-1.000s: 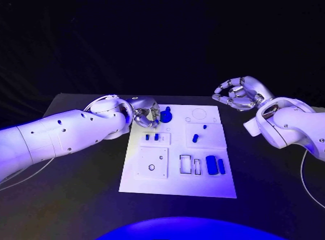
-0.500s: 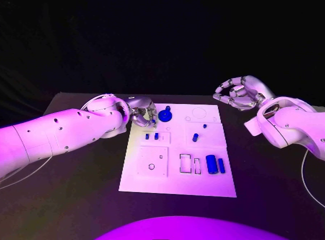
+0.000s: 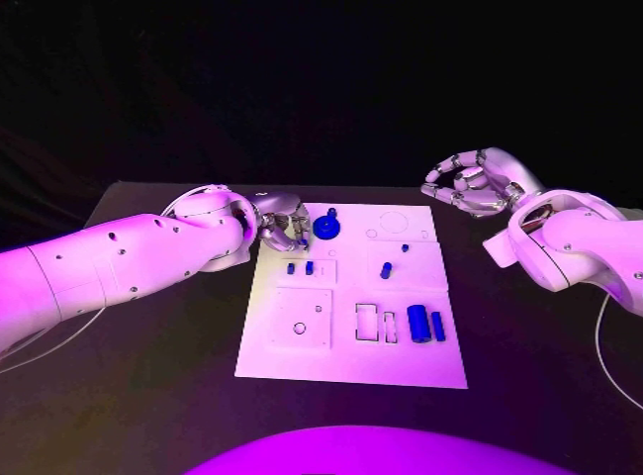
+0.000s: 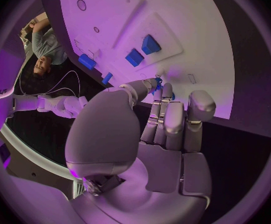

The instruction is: Assemble the parts on the task board

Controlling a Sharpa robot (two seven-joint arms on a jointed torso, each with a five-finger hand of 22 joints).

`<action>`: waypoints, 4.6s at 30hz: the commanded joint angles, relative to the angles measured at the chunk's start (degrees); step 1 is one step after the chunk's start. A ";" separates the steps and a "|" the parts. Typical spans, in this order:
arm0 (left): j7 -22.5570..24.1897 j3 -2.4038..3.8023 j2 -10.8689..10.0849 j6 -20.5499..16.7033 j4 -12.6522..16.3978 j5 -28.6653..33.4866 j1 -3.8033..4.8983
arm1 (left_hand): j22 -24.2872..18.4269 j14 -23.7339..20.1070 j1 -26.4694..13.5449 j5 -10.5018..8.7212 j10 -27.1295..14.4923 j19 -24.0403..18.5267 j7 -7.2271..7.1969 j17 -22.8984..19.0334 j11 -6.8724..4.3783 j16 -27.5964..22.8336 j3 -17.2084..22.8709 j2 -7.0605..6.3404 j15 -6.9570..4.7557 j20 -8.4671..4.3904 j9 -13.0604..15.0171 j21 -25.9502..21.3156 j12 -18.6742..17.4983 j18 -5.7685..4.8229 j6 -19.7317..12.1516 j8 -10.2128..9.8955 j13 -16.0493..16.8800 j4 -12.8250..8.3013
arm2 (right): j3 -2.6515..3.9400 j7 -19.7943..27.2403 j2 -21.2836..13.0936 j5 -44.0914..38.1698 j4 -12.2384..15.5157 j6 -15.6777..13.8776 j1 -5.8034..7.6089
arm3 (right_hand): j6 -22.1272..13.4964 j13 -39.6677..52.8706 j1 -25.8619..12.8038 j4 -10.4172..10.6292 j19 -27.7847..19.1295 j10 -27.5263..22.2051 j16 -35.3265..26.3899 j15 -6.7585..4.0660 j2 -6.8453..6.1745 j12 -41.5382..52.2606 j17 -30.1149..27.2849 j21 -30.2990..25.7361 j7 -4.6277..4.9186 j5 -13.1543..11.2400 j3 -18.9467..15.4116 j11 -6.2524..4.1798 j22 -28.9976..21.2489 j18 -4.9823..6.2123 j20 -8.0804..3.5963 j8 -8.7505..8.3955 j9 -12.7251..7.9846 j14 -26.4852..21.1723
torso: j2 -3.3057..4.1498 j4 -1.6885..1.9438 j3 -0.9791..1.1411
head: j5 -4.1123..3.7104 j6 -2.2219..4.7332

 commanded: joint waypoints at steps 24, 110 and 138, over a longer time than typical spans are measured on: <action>-0.73 -0.06 0.60 4.00 -0.29 0.62 0.04 | -0.21 0.10 -0.29 -0.17 0.43 0.12 -0.15 -0.29 0.00 -0.03 -0.23 0.27 0.01 0.06 0.07 0.05 -0.38 -0.39 0.36 -0.24 -0.06 -0.10 | 0.00 0.49 0.13 -0.21 -0.03 0.23 -0.04 | -0.43 0.05 -0.43 0.34 0.30 0.16 -0.32 -0.14 0.30 -0.01 5.35 -0.13 0.03 0.27 0.02 -0.14 0.08 1.12 -0.37 0.20 -0.05 3.71 | -0.04 0.04 0.00 | 0.01 -0.30; 16.96 0.99 -6.97 -10.02 1.63 46.74 0.05 | -22.64 -15.79 -0.25 0.09 -6.20 -12.70 1.67 -29.18 1.96 -12.44 -11.96 1.71 1.79 1.18 -1.66 -20.12 0.62 3.59 -2.55 -4.86 0.31 6.46 | 0.00 -5.61 0.60 -35.53 -3.21 13.96 -1.00 | 6.61 -54.50 4.72 -5.56 -0.53 -15.68 -6.38 1.16 -3.27 -59.79 -2.15 -5.66 0.78 -2.09 11.21 1.55 -4.14 2.01 0.81 -8.60 -6.77 2.35 | -0.06 0.00 -0.16 | -1.41 0.80; 25.05 0.83 -10.29 -5.73 8.59 70.43 -0.52 | -25.03 -16.95 1.21 0.09 -3.01 -12.44 1.22 -31.11 1.04 -15.58 -10.89 1.99 1.08 0.38 -1.15 -23.46 4.92 3.52 -1.69 -3.89 2.11 6.73 | -0.24 -13.55 8.54 -56.90 -6.53 16.38 -4.60 | 7.18 -58.57 4.38 -6.68 -0.65 -16.33 -6.09 1.74 -4.04 -63.48 -2.14 -5.77 1.25 -2.76 11.79 2.26 -4.08 2.09 1.20 -10.63 -7.83 2.47 | 0.08 -0.17 -0.30 | -2.99 1.45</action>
